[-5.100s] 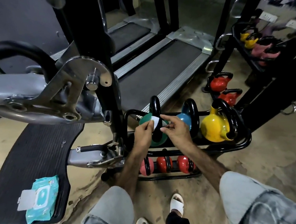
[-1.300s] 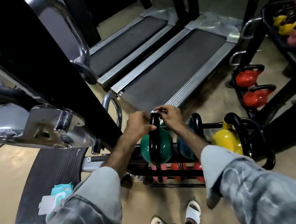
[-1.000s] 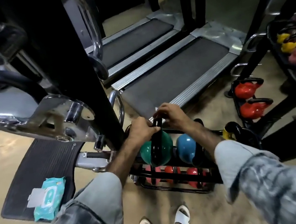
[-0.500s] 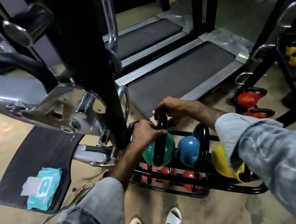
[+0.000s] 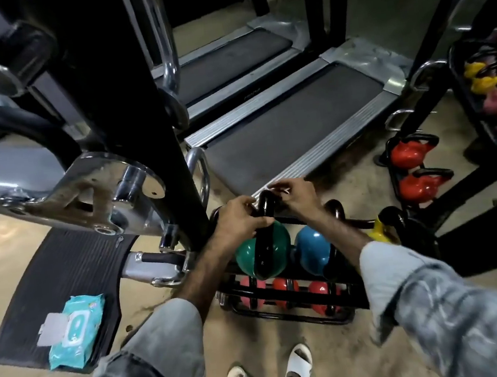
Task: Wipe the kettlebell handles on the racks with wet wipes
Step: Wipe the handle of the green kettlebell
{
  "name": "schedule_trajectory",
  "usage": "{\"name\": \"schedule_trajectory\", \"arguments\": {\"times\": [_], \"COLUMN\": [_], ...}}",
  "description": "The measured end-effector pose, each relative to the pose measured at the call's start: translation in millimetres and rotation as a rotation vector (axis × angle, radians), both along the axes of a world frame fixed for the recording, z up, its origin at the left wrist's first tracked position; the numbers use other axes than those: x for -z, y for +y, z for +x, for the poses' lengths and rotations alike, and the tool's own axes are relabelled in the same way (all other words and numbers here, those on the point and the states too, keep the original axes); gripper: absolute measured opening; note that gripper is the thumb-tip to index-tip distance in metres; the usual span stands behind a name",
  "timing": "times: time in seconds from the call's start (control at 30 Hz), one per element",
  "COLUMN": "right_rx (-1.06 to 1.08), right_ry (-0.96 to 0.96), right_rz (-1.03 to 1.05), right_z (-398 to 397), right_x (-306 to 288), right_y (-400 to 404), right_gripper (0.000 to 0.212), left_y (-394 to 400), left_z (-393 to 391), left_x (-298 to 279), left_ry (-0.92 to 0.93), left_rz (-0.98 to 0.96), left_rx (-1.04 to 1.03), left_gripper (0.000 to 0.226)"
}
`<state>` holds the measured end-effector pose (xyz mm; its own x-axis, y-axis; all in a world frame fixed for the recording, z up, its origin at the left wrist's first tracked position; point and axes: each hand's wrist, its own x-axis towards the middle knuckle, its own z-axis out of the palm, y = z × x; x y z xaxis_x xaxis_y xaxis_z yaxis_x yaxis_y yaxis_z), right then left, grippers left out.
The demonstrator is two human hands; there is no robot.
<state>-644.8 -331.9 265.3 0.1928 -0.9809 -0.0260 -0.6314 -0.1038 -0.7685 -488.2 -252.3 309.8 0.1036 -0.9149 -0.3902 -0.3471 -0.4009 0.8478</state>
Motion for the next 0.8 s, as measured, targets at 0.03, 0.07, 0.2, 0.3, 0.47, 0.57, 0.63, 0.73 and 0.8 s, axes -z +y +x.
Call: {"name": "schedule_trajectory", "arguments": {"times": [0.03, 0.07, 0.2, 0.3, 0.47, 0.57, 0.63, 0.73, 0.8], "right_rx": [0.115, 0.209, 0.362, 0.503, 0.609, 0.609, 0.624, 0.621, 0.563], "right_ry": [-0.121, -0.217, -0.431, -0.606, -0.937, -0.962, -0.87, -0.792, -0.796], "right_rz": [0.05, 0.107, 0.311, 0.408, 0.512, 0.531, 0.514, 0.497, 0.432], "right_z": [-2, 0, 2, 12, 22, 21, 22, 23, 21], "right_x": [6, 11, 52, 60, 35, 38, 41, 36, 28], "right_y": [13, 21, 18, 20, 25, 25, 23, 20, 20], "right_gripper": [0.015, 0.012, 0.017, 0.013, 0.01, 0.011, 0.009, 0.006, 0.01], "left_y": [-2, -3, -12, -15, -17, -17, -18, -17, -17], "left_z": [-1, 0, -1, -5, -3, -3, -4, -5, -4], "left_x": [-4, -7, -17, -19, -16, -14, -14, -15, -13], "left_ry": [0.021, 0.023, -0.046, -0.069, -0.03, -0.023, -0.043, -0.04, -0.017], "left_rz": [0.005, 0.01, -0.002, -0.004, 0.031, 0.033, 0.025, 0.032, 0.045], "left_rx": [0.039, 0.087, 0.258, 0.296, 0.298, 0.291, 0.285, 0.267, 0.248], "left_gripper": [0.053, 0.056, 0.054, 0.053, 0.053, 0.054, 0.054, 0.056, 0.057]}}
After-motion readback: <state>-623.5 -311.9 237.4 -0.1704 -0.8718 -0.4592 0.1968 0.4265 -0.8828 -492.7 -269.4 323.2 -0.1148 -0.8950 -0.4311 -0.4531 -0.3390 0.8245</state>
